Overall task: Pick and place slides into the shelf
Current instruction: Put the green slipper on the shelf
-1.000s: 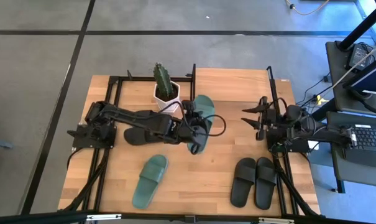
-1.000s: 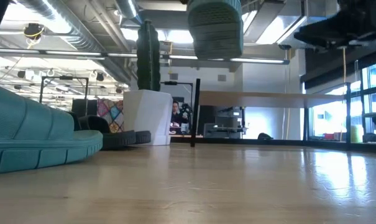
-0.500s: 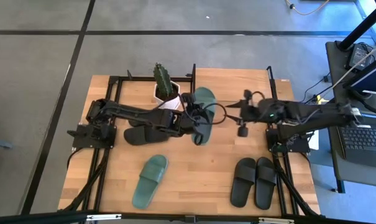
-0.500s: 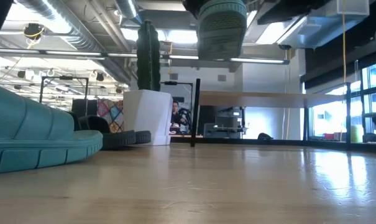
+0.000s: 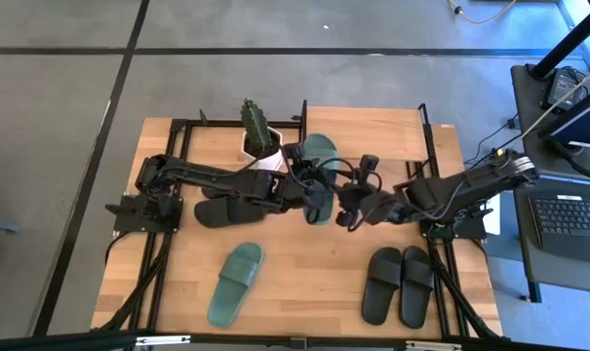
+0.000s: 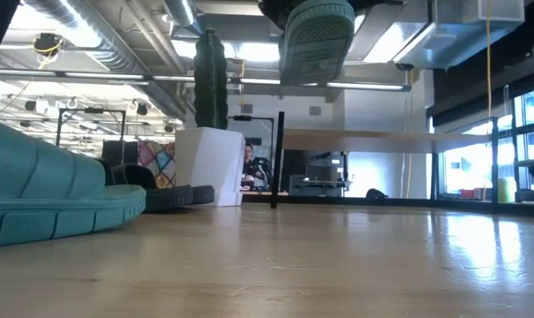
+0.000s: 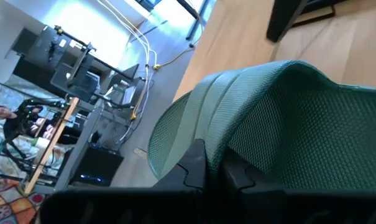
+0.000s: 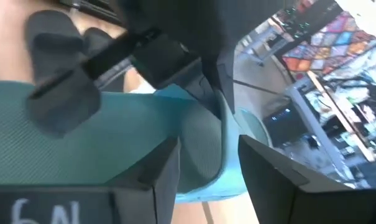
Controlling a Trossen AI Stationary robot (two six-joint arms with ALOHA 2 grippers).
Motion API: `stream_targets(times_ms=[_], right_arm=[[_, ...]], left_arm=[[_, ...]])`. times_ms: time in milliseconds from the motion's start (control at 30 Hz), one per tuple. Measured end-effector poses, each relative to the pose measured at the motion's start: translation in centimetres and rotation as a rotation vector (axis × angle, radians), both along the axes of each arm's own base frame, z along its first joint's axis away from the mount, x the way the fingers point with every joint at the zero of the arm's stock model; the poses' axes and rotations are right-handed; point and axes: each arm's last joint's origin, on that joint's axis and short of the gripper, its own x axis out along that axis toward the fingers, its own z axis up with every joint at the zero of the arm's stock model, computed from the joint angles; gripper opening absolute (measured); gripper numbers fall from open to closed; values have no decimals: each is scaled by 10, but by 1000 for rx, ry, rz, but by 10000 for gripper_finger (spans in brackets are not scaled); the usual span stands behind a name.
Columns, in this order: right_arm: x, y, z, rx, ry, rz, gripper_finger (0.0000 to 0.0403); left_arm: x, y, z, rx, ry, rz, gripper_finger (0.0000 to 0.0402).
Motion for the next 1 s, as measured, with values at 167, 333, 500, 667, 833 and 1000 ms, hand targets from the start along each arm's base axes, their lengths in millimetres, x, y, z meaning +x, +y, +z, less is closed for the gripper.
stream_targets(times_ms=[167, 333, 500, 667, 833, 1000], right_arm=[[11, -1, -13, -46, 44, -55, 165], [15, -5, -17, -89, 47, -119, 165], [14, -5, -15, -87, 38, -122, 136], [14, -5, -16, -86, 45, -115, 49], [14, -5, -16, -81, 56, -106, 19], [14, -5, -16, -78, 54, -106, 14]], left_arm=[[0, -9, 0, 0, -3, -20, 2], [-2, -18, 1, 17, -6, -26, 2], [-2, -21, 1, 26, -5, -27, 2], [-2, -21, 1, 26, -3, -29, 26], [-2, -22, 1, 24, 4, -36, 40], [-2, -22, 1, 24, 4, -36, 36]])
